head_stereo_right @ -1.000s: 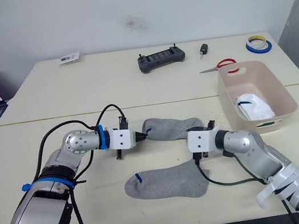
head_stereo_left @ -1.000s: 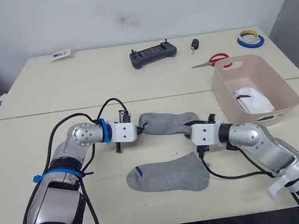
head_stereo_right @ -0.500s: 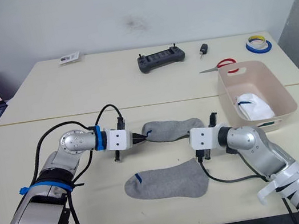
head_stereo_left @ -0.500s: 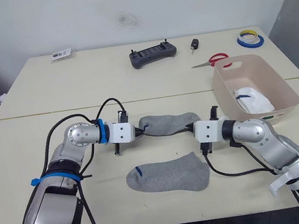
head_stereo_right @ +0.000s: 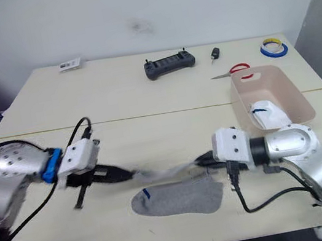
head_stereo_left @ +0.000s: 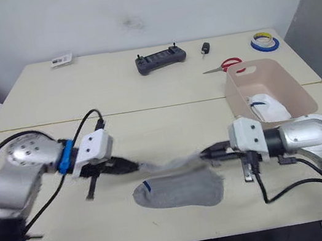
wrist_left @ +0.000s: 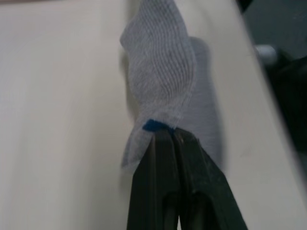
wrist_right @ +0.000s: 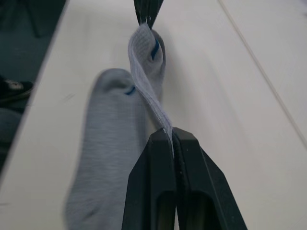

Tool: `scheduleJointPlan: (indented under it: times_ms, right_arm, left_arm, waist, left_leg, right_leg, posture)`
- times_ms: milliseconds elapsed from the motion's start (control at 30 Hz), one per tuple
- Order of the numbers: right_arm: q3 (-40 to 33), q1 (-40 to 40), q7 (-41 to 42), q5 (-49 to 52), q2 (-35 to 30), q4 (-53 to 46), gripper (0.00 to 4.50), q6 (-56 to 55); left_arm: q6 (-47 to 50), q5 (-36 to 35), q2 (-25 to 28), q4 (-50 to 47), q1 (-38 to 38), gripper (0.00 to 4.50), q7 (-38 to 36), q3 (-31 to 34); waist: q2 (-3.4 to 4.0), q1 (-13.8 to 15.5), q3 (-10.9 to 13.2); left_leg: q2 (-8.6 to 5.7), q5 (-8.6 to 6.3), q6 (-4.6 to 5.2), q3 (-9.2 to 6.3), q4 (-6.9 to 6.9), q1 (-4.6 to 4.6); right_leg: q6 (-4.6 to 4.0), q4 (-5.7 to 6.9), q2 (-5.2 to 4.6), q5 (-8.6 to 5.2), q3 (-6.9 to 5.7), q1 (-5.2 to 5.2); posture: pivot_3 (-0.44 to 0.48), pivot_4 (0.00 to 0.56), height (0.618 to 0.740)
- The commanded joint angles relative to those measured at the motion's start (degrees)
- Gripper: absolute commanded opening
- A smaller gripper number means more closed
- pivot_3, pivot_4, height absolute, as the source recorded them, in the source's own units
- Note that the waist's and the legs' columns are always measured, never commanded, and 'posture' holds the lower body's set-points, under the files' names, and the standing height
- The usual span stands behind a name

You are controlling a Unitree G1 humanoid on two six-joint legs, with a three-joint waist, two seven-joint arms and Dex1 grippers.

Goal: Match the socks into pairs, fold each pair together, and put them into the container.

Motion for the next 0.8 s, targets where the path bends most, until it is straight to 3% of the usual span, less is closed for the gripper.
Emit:
scheduleJointPlan:
  times_ms: [33,200,300,567,800]
  right_arm:
    - [-3.0,2.5,2.2,9.1,-3.7,-5.8,0.03,6.1]
    - [-2.4,7.1,1.2,12.8,-7.7,-8.4,0.03,8.9]
    - [2.1,7.7,-1.9,7.7,-7.6,-4.7,0.03,7.7]
    - [13.2,0.9,-4.9,-5.7,-3.5,10.7,0.03,0.5]
    - [14.4,-3.1,-3.9,-8.4,-1.5,14.3,0.03,-0.6]
  left_arm:
    - [11.3,-10.6,4.7,-11.7,11.5,0.00,0.2,8.7]
    - [17.5,-13.0,6.7,-15.2,22.6,0.00,1.4,13.8]
    - [15.4,-7.0,5.3,-10.5,22.9,0.00,2.6,7.9]
    - [14.0,4.6,-4.5,6.3,6.1,0.00,2.5,-8.6]
    - [13.5,8.2,-6.2,12.8,-3.8,0.00,-1.7,-11.7]
  waist:
    - [0.01,0.1,0.0]
    - [0.00,0.5,0.0]
    - [0.00,0.4,0.0]
    - [0.01,0.4,0.0]
    - [0.01,0.3,0.0]
  left_leg:
    - [0.01,0.00,0.00,0.00,0.00,0.06]
    - [-0.01,-0.01,0.01,-0.01,-0.01,0.11]
    - [-0.03,-0.01,0.01,0.06,-0.02,0.12]
    - [-0.05,-0.01,0.02,0.20,-0.02,-0.04]
    - [-0.01,-0.01,0.02,0.23,-0.04,-0.12]
  right_leg:
    - [0.00,-0.01,0.00,0.00,0.01,0.07]
    - [0.00,-0.04,-0.01,-0.01,-0.02,0.12]
    - [0.01,-0.05,0.01,-0.02,0.03,0.09]
    - [0.00,-0.03,0.30,-0.01,0.03,-0.15]
    - [0.00,-0.02,0.33,-0.01,0.01,-0.26]
  posture:
    - [0.000,0.150,0.737]
    - [0.000,0.150,0.737]
    - [0.000,0.150,0.737]
    - [0.000,0.150,0.737]
    - [0.000,0.150,0.737]
